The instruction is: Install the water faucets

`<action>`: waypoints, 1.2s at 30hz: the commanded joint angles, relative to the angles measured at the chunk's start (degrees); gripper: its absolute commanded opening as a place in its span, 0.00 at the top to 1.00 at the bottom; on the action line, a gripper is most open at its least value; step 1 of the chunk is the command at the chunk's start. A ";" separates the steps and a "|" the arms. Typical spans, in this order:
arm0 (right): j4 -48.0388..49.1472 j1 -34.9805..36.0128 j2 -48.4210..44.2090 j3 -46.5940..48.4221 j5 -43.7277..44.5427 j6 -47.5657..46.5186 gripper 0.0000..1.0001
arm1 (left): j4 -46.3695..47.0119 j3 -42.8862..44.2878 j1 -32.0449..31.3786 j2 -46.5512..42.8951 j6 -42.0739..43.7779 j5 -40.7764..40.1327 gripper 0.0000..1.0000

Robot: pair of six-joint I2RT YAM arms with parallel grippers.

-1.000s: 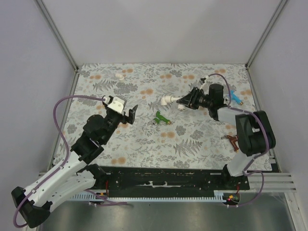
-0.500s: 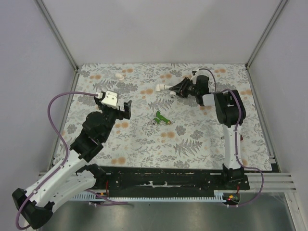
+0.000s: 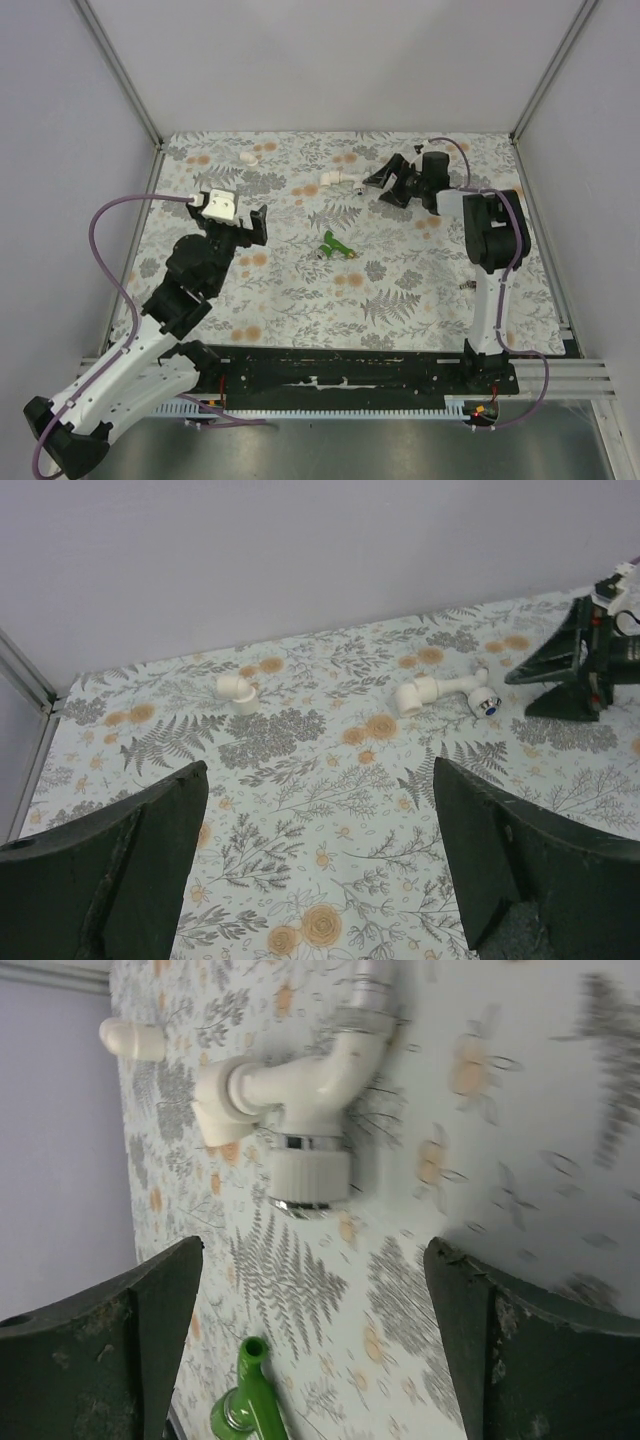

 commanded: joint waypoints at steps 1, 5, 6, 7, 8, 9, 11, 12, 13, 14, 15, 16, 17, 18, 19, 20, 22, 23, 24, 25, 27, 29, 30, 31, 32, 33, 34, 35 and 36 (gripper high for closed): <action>-6.13 -5.14 -9.57 -8.51 4.64 -6.75 0.02 | 4.83 -0.30 0.28 -2.74 -1.97 -3.57 0.03; -7.26 -9.97 -18.71 -15.55 2.35 -8.07 0.02 | 5.88 -1.00 0.36 -5.11 -2.05 -6.37 0.03; -9.36 -10.86 -21.61 -16.52 2.62 -8.34 0.02 | 6.85 -1.62 0.45 -5.90 -1.79 -6.91 0.03; -12.25 -11.91 -24.07 -17.05 2.79 -8.95 0.02 | 7.99 -2.14 0.45 -6.69 -1.70 -7.78 0.03; -15.59 -12.70 -26.97 -17.23 3.06 -10.17 0.02 | 8.96 -2.76 0.45 -7.39 -1.96 -8.75 0.03; -18.75 -13.58 -30.13 -17.15 3.32 -11.58 0.02 | 9.66 -3.03 0.45 -8.18 -2.92 -10.15 0.03; -27.11 -14.81 -35.58 -16.36 5.85 -14.65 0.02 | 9.58 -3.03 0.54 -9.41 -4.07 -11.74 0.02; -31.14 -15.25 -38.83 -16.01 7.44 -16.49 0.02 | 9.67 -3.03 0.63 -9.94 -4.07 -11.92 0.02; -33.18 -15.61 -41.56 -15.92 8.67 -17.90 0.02 | 9.50 -2.85 0.71 -10.64 -4.07 -12.01 0.02; -34.50 -15.87 -44.89 -16.00 9.55 -19.31 0.02 | 9.49 -3.03 0.80 -11.00 -4.07 -12.53 0.02; -35.21 -16.14 -48.32 -16.35 10.00 -21.15 0.02 | 9.58 -3.03 0.80 -11.78 -4.07 -13.14 0.02; -35.92 -16.31 -51.49 -16.96 11.05 -22.30 0.02 | 9.93 -3.29 0.80 -12.40 -3.55 -13.76 0.02; -36.01 -16.49 -56.30 -18.62 12.01 -23.27 0.02 | 10.80 -3.81 0.89 -13.19 -2.94 -14.37 0.02; -35.66 -16.49 -60.18 -20.29 12.72 -23.63 0.02 | 12.12 -4.34 0.89 -14.07 -2.15 -14.99 0.02; -34.53 -16.49 -64.74 -22.05 13.42 -23.28 0.02 | 13.00 -4.96 0.80 -14.86 -1.44 -15.52 0.02; -33.82 -16.49 -68.71 -23.72 14.47 -22.76 0.02 | 13.79 -5.40 0.89 -15.83 -1.09 -15.78 0.02; -32.15 -16.49 -76.71 -26.80 15.79 -22.84 0.02 | 15.20 -6.19 0.89 -17.06 -0.30 -15.88 0.02; -31.97 -16.49 -80.57 -27.60 16.85 -23.62 0.02 | 15.64 -6.45 0.89 -17.50 -0.12 -15.96 0.02; -32.06 -16.49 -84.44 -28.39 17.90 -24.41 0.02 | 16.17 -6.80 1.06 -17.94 0.06 -16.22 0.02; -32.14 -16.40 -87.09 -29.18 19.39 -23.99 0.02 | 16.43 -6.98 1.07 -18.21 0.14 -16.23 0.02; -32.41 -16.49 -92.19 -31.20 22.64 -22.67 0.02 | 16.61 -7.25 1.07 -18.38 0.23 -16.05 0.02; -32.67 -16.49 -97.20 -32.35 25.54 -22.40 0.02 | 16.61 -7.34 1.07 -18.30 0.67 -15.53 0.02; -32.93 -16.40 -99.05 -32.53 27.56 -22.75 0.02 | 16.61 -7.42 0.98 -18.21 0.93 -15.35 0.02; -33.72 -16.23 -100.98 -32.44 29.93 -22.32 0.02 | 16.61 -7.42 1.15 -18.12 1.02 -15.35 0.02; -35.73 -15.88 -102.57 -31.74 32.65 -21.53 0.02 | 16.53 -7.42 1.07 -18.21 1.37 -15.43 0.02; -37.75 -15.53 -103.45 -30.78 34.24 -21.52 0.02 | 16.53 -7.34 1.15 -18.30 1.72 -15.52 0.02; -40.29 -14.83 -104.07 -29.29 36.52 -22.83 0.02 | 16.53 -7.33 1.07 -18.30 2.16 -15.61 0.01; -42.49 -14.04 -104.69 -28.49 38.55 -24.84 0.02 | 16.61 -7.33 1.15 -18.38 2.52 -15.87 0.02; -44.26 -13.07 -105.48 -27.44 40.48 -26.69 0.02 | 16.61 -7.33 1.07 -18.47 2.95 -16.05 0.01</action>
